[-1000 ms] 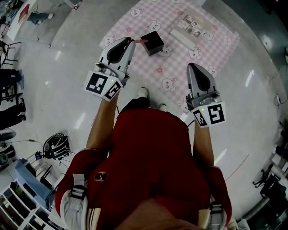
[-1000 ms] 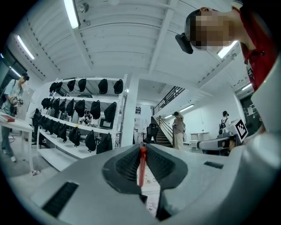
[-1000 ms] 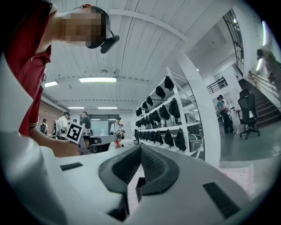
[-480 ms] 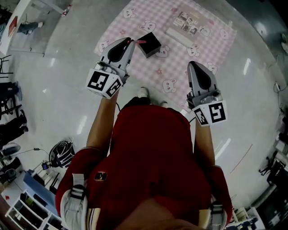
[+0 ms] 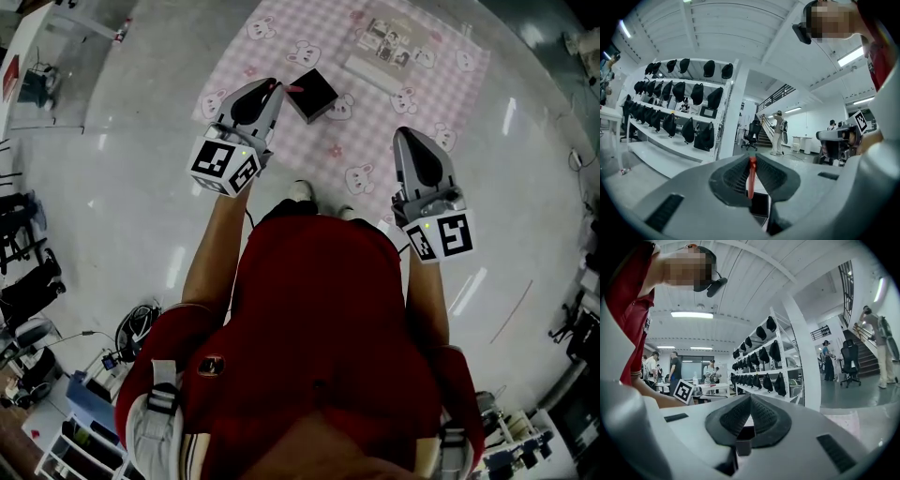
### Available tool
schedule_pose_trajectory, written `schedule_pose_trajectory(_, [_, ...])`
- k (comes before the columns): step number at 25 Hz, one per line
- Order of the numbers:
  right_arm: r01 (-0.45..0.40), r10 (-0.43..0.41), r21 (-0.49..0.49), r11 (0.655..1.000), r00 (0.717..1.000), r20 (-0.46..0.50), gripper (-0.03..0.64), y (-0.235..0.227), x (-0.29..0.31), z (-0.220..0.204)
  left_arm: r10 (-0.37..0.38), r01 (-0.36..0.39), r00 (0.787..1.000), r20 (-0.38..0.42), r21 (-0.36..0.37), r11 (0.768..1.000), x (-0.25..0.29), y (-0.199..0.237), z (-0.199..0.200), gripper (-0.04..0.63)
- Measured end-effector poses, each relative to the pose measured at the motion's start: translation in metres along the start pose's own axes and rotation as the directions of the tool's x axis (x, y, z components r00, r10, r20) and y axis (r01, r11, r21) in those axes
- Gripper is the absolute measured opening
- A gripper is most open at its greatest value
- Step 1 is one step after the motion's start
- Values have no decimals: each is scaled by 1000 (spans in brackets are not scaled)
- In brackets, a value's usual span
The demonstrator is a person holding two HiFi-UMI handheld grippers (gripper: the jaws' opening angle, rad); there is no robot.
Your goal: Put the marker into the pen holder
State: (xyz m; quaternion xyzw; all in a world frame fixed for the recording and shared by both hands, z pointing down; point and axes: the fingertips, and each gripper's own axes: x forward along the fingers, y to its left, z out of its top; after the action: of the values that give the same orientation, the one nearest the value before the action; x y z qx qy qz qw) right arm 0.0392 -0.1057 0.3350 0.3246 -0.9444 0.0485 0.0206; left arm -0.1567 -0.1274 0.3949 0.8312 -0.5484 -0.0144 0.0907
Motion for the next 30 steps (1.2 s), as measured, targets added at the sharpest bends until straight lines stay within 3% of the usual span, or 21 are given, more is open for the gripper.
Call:
schedule_pose_trajectory(15, [90, -90, 6, 996, 995, -33, -2, 5, 25, -13, -92, 90, 990, -108, -25, 996, 29, 27, -53, 48])
schedule_pose_trajectory(30, [129, -129, 9, 992, 990, -52, -2, -3, 38, -25, -141, 138, 975, -174, -29, 990, 52, 33, -93, 48])
